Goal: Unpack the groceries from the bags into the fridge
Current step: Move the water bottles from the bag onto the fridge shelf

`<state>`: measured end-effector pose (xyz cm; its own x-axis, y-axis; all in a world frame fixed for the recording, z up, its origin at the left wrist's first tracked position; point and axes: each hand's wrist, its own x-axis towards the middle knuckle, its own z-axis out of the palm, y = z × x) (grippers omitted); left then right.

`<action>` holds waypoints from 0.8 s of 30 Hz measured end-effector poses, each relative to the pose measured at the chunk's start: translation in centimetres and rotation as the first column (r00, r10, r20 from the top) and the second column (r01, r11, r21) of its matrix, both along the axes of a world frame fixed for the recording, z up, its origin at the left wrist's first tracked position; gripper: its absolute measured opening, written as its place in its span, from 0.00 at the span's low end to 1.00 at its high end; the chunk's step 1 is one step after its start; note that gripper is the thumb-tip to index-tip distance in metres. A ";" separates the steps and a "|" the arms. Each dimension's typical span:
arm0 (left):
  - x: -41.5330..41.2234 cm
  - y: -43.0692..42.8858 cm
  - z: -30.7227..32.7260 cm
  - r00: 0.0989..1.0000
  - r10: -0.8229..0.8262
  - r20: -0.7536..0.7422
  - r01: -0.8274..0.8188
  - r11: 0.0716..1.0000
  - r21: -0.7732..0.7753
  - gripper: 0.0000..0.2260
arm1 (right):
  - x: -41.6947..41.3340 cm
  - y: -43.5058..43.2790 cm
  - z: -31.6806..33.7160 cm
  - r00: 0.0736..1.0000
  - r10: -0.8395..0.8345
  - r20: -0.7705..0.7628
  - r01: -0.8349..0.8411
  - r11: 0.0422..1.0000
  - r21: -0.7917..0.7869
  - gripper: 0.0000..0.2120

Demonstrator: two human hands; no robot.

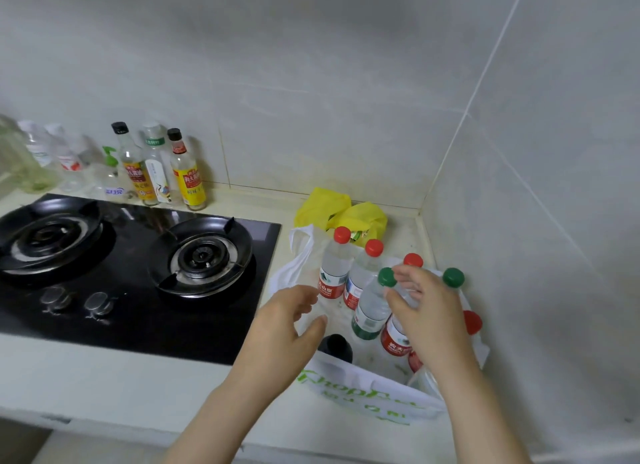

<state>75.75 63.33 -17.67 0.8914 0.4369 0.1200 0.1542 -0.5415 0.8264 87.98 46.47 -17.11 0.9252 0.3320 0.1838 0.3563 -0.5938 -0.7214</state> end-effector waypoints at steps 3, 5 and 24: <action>1.0 -0.5 -1.7 0.998 -0.006 -0.058 0.006 1.000 0.009 0.16 | 1.3 -0.1 -0.8 1.000 0.009 -0.006 -0.009 1.000 -0.022 0.16; 1.5 -0.7 -2.6 0.995 -0.016 -0.099 0.018 1.000 0.012 0.16 | 1.9 -0.1 -1.1 1.000 0.008 -0.018 -0.009 0.999 -0.043 0.17; 1.6 -0.5 -6.3 0.887 -0.144 -0.438 0.174 0.984 0.027 0.25 | 3.5 1.2 -2.8 0.997 -0.009 -0.078 -0.001 0.991 -0.133 0.20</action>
